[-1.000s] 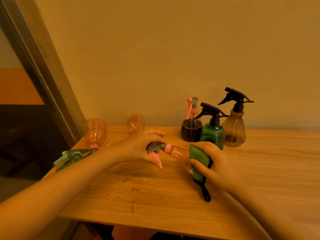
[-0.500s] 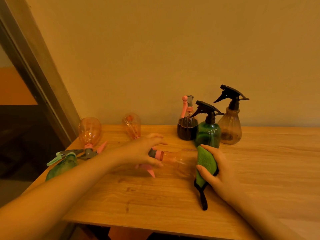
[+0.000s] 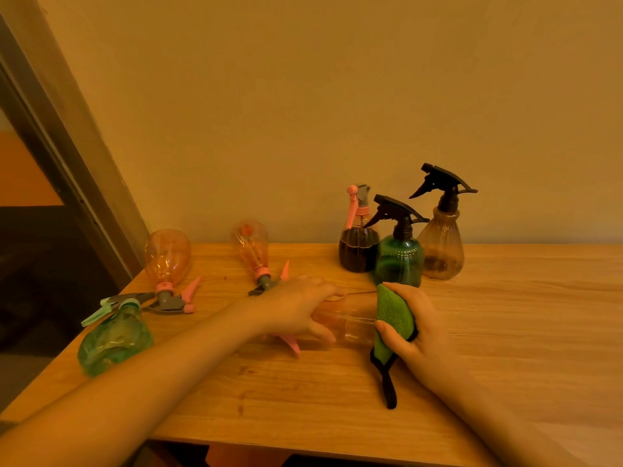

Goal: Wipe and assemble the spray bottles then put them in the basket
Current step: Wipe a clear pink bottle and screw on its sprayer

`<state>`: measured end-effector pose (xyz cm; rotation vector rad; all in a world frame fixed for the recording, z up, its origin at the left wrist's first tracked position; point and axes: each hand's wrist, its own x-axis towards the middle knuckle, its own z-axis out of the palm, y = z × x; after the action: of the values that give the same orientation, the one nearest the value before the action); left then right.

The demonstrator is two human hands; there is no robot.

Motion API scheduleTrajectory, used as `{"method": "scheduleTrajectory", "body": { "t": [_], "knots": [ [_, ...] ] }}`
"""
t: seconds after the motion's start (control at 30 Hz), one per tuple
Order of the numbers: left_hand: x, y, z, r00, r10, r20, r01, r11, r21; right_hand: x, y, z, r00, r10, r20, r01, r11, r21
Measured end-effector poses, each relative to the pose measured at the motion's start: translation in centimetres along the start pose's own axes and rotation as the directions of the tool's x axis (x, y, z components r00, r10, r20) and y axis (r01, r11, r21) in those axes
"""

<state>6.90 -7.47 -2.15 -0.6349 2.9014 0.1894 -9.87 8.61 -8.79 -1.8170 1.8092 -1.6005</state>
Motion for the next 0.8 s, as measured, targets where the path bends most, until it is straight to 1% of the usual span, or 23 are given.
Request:
{"method": "scheduleTrajectory", "body": {
  "t": [0.07,0.1,0.23,0.33,0.43,0.57,0.67,0.8],
  "knots": [
    [-0.1,0.6,-0.1,1.0,-0.018,-0.025,0.018,1.0,0.026,0.0,0.0,0.0,1.0,0.003,-0.002,-0.003,1.0,0.005],
    [-0.1,0.9,-0.2,0.999,-0.008,-0.045,0.009,1.0,0.009,0.0,0.0,0.0,1.0,0.002,-0.003,-0.002,1.0,0.004],
    [0.0,2.7,-0.7,0.99,0.074,-0.119,-0.091,0.985,-0.144,0.0,0.0,0.1,1.0,0.002,-0.005,-0.002,1.0,0.009],
    [0.2,3.6,-0.5,0.992,0.062,-0.106,-0.088,0.961,-0.263,-0.1,0.2,0.1,1.0,0.009,0.02,-0.01,1.0,0.022],
    [0.3,4.2,-0.2,0.987,0.055,-0.153,-0.1,0.949,-0.3,-0.1,0.3,0.0,0.998,0.048,0.049,-0.05,0.998,0.049],
    [0.2,4.1,-0.2,0.98,0.038,-0.197,-0.101,0.942,-0.32,-0.2,0.7,-0.1,0.995,0.089,0.043,-0.092,0.994,0.065],
    [-0.2,3.5,-0.8,0.973,0.017,-0.232,-0.096,0.938,-0.333,0.0,0.7,-0.1,0.991,0.137,0.005,-0.137,0.986,0.098],
    [-0.7,2.8,-2.4,0.934,-0.015,-0.357,-0.13,0.916,-0.379,1.3,-0.4,0.0,0.984,0.134,-0.116,-0.123,0.987,0.1]
  ]
}}
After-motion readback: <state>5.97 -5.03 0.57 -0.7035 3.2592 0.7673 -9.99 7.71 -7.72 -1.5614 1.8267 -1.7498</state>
